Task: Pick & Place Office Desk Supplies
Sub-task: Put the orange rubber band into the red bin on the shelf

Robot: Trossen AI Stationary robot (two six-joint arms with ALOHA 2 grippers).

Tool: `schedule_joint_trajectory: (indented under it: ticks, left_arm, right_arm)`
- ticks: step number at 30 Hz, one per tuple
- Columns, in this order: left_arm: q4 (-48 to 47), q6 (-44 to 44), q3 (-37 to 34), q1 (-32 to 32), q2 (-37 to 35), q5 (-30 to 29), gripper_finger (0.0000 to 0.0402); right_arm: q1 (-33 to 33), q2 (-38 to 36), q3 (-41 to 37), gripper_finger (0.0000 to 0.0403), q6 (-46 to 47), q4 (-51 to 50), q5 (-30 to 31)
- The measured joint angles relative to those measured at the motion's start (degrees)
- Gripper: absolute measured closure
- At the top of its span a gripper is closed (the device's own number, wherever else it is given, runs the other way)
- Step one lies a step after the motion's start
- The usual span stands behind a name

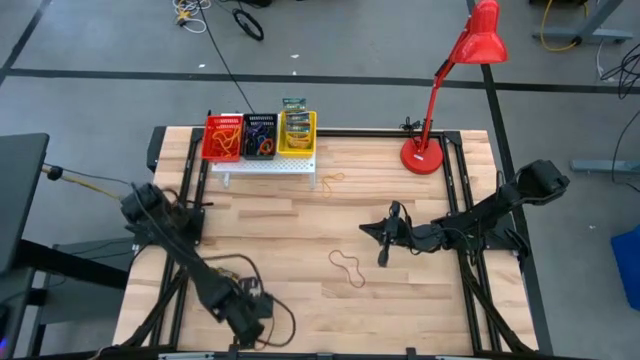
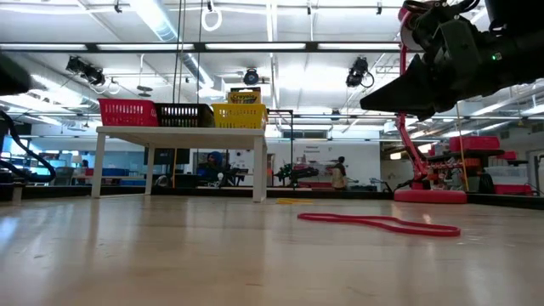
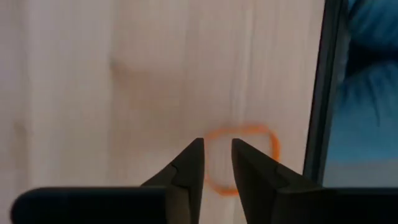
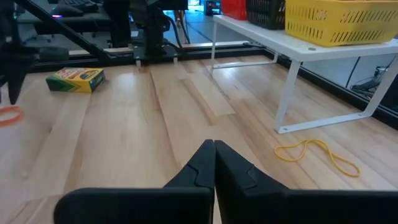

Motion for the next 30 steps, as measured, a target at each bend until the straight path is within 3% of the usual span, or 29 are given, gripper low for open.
schedule_joint_trajectory:
  ticks: [6, 12, 17, 19, 23, 30]
  left_arm:
    - [-4.36, -4.63, 2.61, -1.39, 5.8, 2.95, 0.0303]
    - [-4.55, -6.64, 2.81, -1.19, 7.31, 4.46, 0.0304]
    - [-4.83, -6.04, 2.57, -0.87, 6.31, 4.17, 0.0357]
    - [-5.48, -5.64, 2.57, -0.28, 4.73, 3.03, 0.0388]
    - [-8.68, -2.54, 2.59, 2.82, -1.14, -0.19, 0.0396]
    - [-20.6, 2.87, 2.61, 12.74, -16.7, -14.12, 0.0397]
  right_arm:
    - [0.0, 0.02, 0.02, 0.0399, 0.0, 0.0, 0.02]
    - [0.0, 0.02, 0.02, 0.0398, 0.0, 0.0, 0.02]
    - [0.0, 0.03, 0.02, 0.0398, -0.02, 0.0, 0.02]
    - [0.0, 0.04, 0.02, 0.0398, -0.02, 0.0, 0.04]
    - [0.0, 0.04, 0.02, 0.0398, -0.02, 0.0, 0.04]
    - [0.0, 0.04, 0.04, 0.0398, -0.02, -0.02, 0.04]
